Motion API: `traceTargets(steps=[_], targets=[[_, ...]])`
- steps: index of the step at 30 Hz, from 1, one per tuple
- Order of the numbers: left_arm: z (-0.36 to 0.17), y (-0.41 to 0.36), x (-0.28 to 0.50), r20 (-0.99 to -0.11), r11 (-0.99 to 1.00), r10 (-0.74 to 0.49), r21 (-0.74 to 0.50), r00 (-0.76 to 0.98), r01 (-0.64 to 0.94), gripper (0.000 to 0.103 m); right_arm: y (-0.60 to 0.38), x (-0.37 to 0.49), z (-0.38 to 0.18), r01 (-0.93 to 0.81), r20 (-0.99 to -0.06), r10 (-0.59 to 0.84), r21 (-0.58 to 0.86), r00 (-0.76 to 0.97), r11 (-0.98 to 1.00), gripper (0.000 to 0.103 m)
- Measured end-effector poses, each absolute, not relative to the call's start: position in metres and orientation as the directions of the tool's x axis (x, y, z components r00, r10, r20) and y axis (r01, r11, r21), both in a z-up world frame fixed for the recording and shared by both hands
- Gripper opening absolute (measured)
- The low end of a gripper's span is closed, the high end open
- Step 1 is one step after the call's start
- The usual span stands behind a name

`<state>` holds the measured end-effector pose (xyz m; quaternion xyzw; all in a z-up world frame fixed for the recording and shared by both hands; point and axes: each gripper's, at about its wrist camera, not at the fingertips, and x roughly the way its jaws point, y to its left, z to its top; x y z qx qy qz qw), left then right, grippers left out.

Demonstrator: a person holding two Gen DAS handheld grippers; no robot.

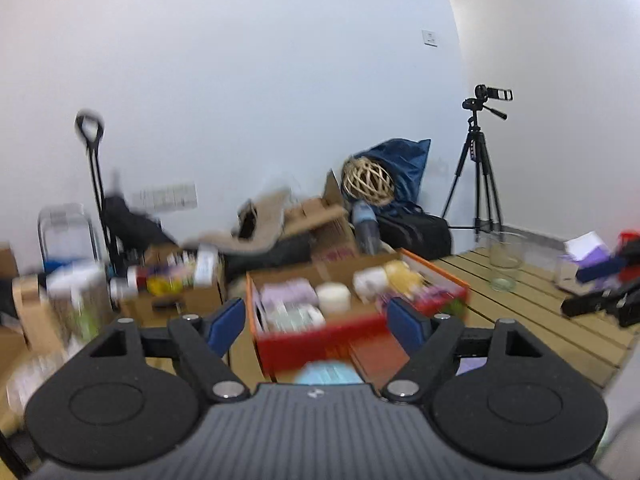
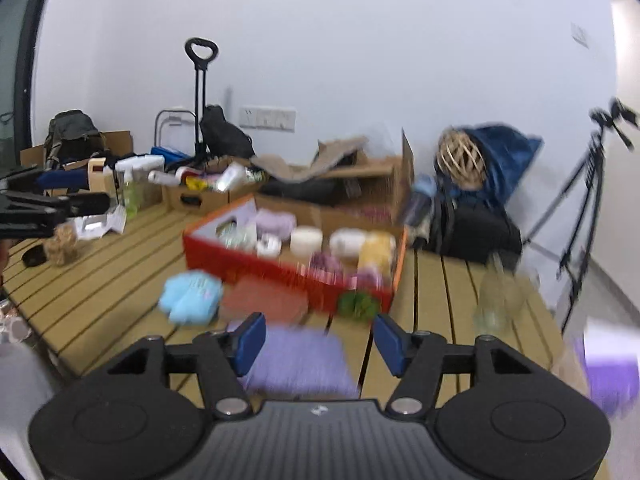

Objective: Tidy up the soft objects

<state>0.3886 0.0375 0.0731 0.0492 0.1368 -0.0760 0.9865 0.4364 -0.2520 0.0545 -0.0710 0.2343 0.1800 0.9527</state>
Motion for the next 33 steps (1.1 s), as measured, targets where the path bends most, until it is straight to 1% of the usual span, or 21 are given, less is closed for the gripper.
traceTargets(steps=[5, 8, 9, 12, 14, 17, 19, 20, 21, 22, 23, 24, 25, 26, 28, 29, 30, 31, 33], targets=[[0.048, 0.055, 0.317, -0.279, 0.989, -0.149, -0.048, 0.949, 0.141, 0.085, -0.261, 0.366, 0.027, -0.379, -0.448, 0.358, 0.044, 0.819, 0.924, 0.059], [0.031, 0.062, 0.286, -0.302, 0.992, -0.117, -0.077, 0.946, 0.099, 0.086, -0.261, 0.337, 0.007, -0.327, -0.469, 0.328, 0.087, 0.82, 0.941, 0.059], [0.025, 0.064, 0.278, -0.32, 0.99, -0.128, -0.097, 0.939, 0.102, 0.086, -0.259, 0.328, 0.002, -0.324, -0.472, 0.328, 0.093, 0.818, 0.941, 0.059], [0.015, 0.065, 0.27, -0.37, 0.987, -0.151, -0.103, 0.917, 0.12, 0.086, -0.253, 0.306, -0.009, -0.35, -0.481, 0.347, 0.088, 0.805, 0.933, 0.059], [0.013, 0.065, 0.271, -0.373, 0.988, -0.145, -0.095, 0.916, 0.118, 0.086, -0.251, 0.302, -0.014, -0.346, -0.49, 0.338, 0.079, 0.803, 0.935, 0.059], [0.007, 0.061, 0.275, -0.377, 0.984, -0.168, -0.115, 0.911, 0.134, 0.086, -0.249, 0.309, -0.019, -0.316, -0.498, 0.317, 0.089, 0.807, 0.944, 0.059], [0.0, 0.059, 0.284, -0.394, 0.981, -0.186, -0.123, 0.9, 0.149, 0.086, -0.246, 0.314, -0.025, -0.316, -0.501, 0.321, 0.097, 0.804, 0.944, 0.058], [-0.004, 0.058, 0.29, -0.409, 0.977, -0.204, -0.14, 0.89, 0.16, 0.085, -0.243, 0.318, -0.029, -0.319, -0.501, 0.326, 0.102, 0.802, 0.942, 0.057], [-0.009, 0.058, 0.296, -0.424, 0.97, -0.232, -0.169, 0.875, 0.175, 0.084, -0.241, 0.322, -0.032, -0.319, -0.505, 0.327, 0.106, 0.799, 0.942, 0.054], [-0.013, 0.056, 0.305, -0.437, 0.96, -0.265, -0.202, 0.86, 0.193, 0.081, -0.237, 0.328, -0.036, -0.32, -0.51, 0.326, 0.103, 0.796, 0.942, 0.05], [-0.016, 0.054, 0.315, -0.447, 0.951, -0.294, -0.229, 0.845, 0.209, 0.074, -0.233, 0.337, -0.038, -0.325, -0.513, 0.325, 0.093, 0.794, 0.941, 0.049], [-0.018, 0.051, 0.326, -0.451, 0.946, -0.307, -0.243, 0.838, 0.216, 0.072, -0.23, 0.346, -0.041, -0.328, -0.513, 0.323, 0.085, 0.795, 0.941, 0.045], [-0.02, 0.047, 0.339, -0.45, 0.939, -0.328, -0.252, 0.831, 0.235, 0.07, -0.227, 0.36, -0.044, -0.327, -0.514, 0.324, 0.087, 0.794, 0.941, 0.039], [-0.022, 0.043, 0.354, -0.449, 0.931, -0.351, -0.261, 0.822, 0.255, 0.065, -0.226, 0.374, -0.046, -0.32, -0.519, 0.321, 0.094, 0.792, 0.943, 0.036], [-0.027, 0.033, 0.386, -0.468, 0.924, -0.374, -0.266, 0.8, 0.276, 0.06, -0.223, 0.403, -0.05, -0.299, -0.526, 0.308, 0.104, 0.793, 0.948, 0.034], [-0.031, 0.028, 0.403, -0.497, 0.923, -0.377, -0.27, 0.781, 0.274, 0.055, -0.221, 0.42, -0.052, -0.285, -0.529, 0.298, 0.109, 0.795, 0.952, 0.033], [-0.035, 0.024, 0.421, -0.529, 0.921, -0.382, -0.285, 0.757, 0.266, 0.053, -0.218, 0.439, -0.054, -0.262, -0.542, 0.281, 0.113, 0.792, 0.958, 0.031], [-0.039, 0.021, 0.437, -0.544, 0.911, -0.404, -0.313, 0.735, 0.269, 0.052, -0.216, 0.457, -0.056, -0.246, -0.551, 0.268, 0.115, 0.791, 0.962, 0.031], [-0.042, 0.016, 0.459, -0.551, 0.9, -0.427, -0.337, 0.718, 0.276, 0.052, -0.215, 0.487, -0.058, -0.235, -0.552, 0.264, 0.126, 0.79, 0.964, 0.028]])
